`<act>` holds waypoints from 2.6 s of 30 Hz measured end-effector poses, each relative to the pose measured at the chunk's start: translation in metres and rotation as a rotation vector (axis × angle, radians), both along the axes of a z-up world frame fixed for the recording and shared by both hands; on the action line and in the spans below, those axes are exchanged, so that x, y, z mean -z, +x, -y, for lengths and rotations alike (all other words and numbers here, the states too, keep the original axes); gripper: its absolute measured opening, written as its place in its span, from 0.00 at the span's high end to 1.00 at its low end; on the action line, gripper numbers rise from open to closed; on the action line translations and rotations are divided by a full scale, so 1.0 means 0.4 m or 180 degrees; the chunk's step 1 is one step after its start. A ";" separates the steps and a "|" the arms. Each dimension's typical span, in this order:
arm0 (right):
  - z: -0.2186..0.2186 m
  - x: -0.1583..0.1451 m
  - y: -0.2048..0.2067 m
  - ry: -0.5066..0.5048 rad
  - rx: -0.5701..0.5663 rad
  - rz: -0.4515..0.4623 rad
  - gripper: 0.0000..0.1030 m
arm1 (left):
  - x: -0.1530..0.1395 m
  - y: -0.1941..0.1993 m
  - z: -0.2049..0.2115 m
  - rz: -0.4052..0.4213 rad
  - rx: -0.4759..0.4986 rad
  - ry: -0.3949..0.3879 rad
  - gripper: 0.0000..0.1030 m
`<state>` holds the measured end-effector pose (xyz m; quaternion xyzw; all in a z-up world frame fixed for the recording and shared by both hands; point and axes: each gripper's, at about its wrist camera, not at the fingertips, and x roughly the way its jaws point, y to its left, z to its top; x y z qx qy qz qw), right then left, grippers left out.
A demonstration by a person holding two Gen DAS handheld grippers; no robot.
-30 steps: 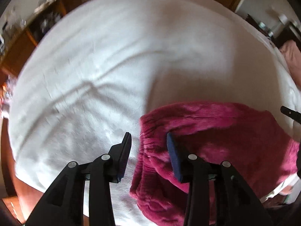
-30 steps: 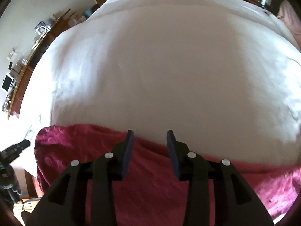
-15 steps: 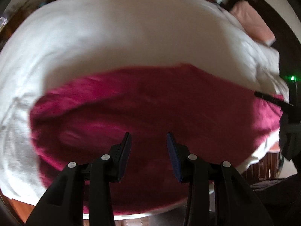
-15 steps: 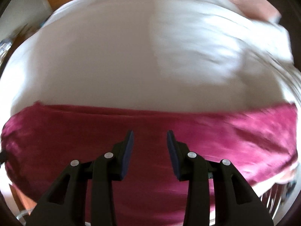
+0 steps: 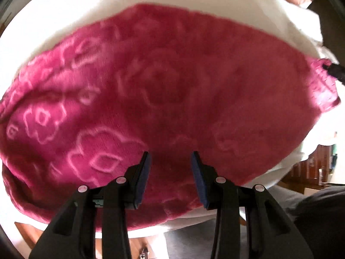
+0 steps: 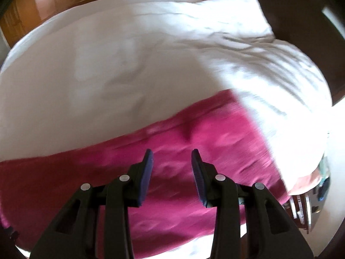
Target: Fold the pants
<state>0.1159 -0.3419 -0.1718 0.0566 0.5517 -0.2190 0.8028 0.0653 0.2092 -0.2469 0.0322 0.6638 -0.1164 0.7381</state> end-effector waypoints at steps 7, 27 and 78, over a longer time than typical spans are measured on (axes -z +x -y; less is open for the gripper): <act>0.133 0.082 0.013 0.0352 0.0125 -0.0059 0.64 | 0.076 0.005 0.002 -0.0029 -0.0021 0.0478 0.60; 0.395 0.022 -0.381 0.1567 0.0701 0.0508 0.34 | -0.086 0.111 0.352 0.0451 0.0444 0.0208 0.46; -0.306 -0.168 -0.129 0.1663 -0.1979 0.0565 0.83 | -0.137 0.169 0.315 0.0155 -0.0562 -0.0779 0.34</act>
